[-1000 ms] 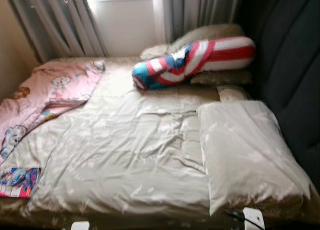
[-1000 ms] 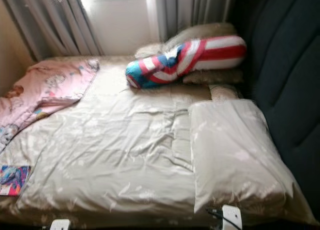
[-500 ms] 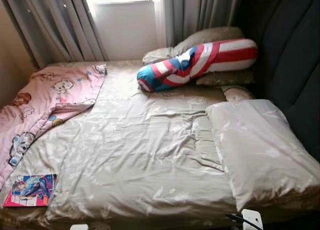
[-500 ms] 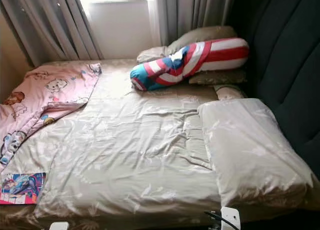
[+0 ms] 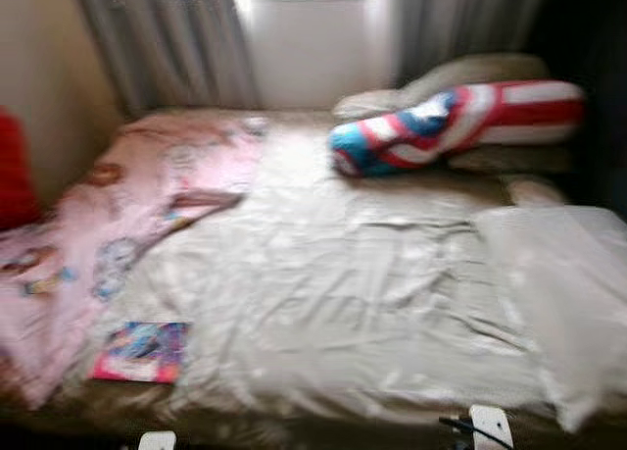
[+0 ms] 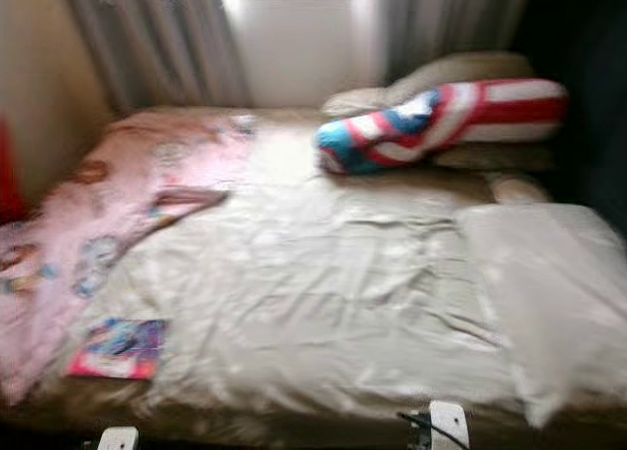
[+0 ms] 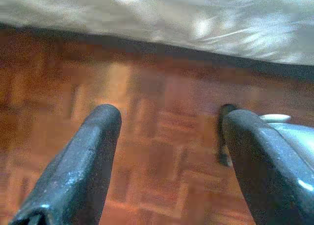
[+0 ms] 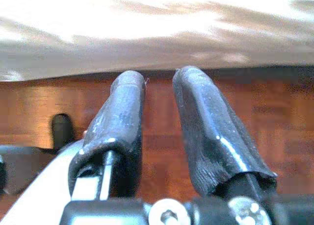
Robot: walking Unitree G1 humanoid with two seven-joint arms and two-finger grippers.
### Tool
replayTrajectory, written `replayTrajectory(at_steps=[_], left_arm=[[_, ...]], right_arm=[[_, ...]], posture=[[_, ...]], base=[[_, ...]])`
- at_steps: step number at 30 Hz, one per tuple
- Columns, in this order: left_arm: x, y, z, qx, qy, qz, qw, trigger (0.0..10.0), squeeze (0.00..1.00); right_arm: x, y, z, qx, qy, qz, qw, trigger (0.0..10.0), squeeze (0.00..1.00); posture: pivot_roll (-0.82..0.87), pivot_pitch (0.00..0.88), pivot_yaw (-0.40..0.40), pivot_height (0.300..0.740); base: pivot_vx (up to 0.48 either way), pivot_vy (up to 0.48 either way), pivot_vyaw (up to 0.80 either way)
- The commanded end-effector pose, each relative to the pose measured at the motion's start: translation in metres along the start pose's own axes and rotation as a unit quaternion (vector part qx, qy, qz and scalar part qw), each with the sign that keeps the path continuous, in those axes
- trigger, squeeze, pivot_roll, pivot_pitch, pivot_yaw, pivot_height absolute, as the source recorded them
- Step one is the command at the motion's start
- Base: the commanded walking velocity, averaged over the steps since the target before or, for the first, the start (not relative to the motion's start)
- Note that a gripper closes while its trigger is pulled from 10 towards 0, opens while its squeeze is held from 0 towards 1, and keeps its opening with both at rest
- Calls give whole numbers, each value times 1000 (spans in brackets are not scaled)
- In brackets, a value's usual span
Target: Clean up the room
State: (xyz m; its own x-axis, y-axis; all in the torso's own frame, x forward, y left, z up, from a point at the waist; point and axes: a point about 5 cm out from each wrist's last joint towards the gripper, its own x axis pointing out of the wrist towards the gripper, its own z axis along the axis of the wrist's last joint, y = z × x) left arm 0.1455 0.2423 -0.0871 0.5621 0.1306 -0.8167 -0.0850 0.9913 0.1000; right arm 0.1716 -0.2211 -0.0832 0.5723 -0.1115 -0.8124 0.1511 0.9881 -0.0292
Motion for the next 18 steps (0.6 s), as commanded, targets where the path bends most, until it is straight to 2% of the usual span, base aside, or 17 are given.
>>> replayTrajectory(at_steps=[1, 18], left_arm=[[0, -2, -4, 1, 10, -3, 1000, 10000, 0], [-1, 0, -7, 3, 13, 0, 1000, 10000, 0]], right_arm=[[-2, -4, -9, 10, 14, -6, 1000, 10000, 0], [-2, -2, -11, 11, 13, -2, 1000, 10000, 0]], posture=[[-122, 0, 51, 740], [-131, 0, 58, 740]], base=[[0, 480, 0], [0, 480, 0]])
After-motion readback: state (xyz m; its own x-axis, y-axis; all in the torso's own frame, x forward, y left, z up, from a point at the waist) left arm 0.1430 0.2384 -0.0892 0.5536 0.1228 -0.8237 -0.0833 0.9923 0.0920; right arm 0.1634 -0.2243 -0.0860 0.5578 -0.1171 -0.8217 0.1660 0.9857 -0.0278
